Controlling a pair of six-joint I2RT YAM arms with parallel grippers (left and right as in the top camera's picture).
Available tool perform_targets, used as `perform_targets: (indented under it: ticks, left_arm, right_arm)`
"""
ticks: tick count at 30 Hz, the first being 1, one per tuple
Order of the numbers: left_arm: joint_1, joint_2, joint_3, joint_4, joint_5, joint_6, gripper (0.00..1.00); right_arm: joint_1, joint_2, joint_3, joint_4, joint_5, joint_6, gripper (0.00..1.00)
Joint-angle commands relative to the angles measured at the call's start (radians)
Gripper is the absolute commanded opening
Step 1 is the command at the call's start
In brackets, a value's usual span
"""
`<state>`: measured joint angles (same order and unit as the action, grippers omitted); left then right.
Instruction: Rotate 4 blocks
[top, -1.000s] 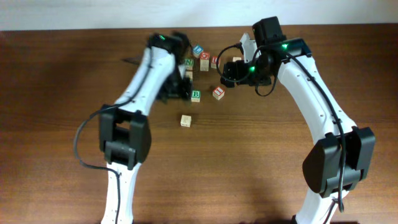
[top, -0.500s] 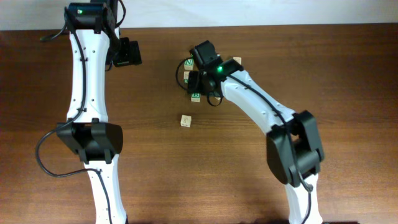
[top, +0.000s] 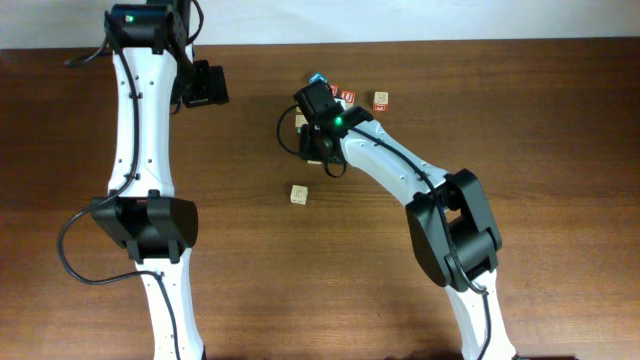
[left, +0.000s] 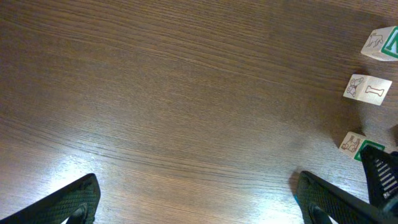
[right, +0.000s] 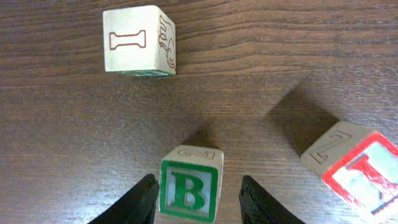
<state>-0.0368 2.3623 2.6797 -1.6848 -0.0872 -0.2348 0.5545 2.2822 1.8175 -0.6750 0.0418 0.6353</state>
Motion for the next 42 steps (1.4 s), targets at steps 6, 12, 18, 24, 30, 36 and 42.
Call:
perform_targets:
  ticks: [6,12,18,24,30,36,42]
  left_arm:
    - [0.004,-0.005,0.007,-0.003,-0.015,-0.003,0.99]
    - [0.005,-0.005,0.007,-0.003,-0.015,-0.003,0.99]
    - [0.005,-0.005,0.007,-0.003,-0.015,-0.003,0.99]
    - [0.005,-0.005,0.007,-0.003,-0.015,-0.003,0.99]
    - [0.005,-0.005,0.007,-0.003,-0.015,-0.003,0.99]
    - [0.005,-0.005,0.007,-0.003,-0.015,-0.003,0.99]
    - [0.005,-0.005,0.007,-0.003,-0.015,-0.003,0.99]
  right_arm:
    - [0.009,0.032,0.015,0.014,0.023,0.005,0.4]
    - [0.009,0.032,0.015,-0.016,0.023,-0.017,0.3]
    - [0.009,0.018,0.018,-0.187,-0.052,-0.017,0.27]
    - [0.009,0.018,0.018,-0.294,-0.192,-0.008,0.27]
    - [0.009,0.018,0.018,-0.344,-0.249,0.002,0.28]
    - [0.009,0.018,0.018,-0.348,-0.286,0.002,0.28]
    - [0.009,0.018,0.018,-0.368,-0.305,0.002,0.29]
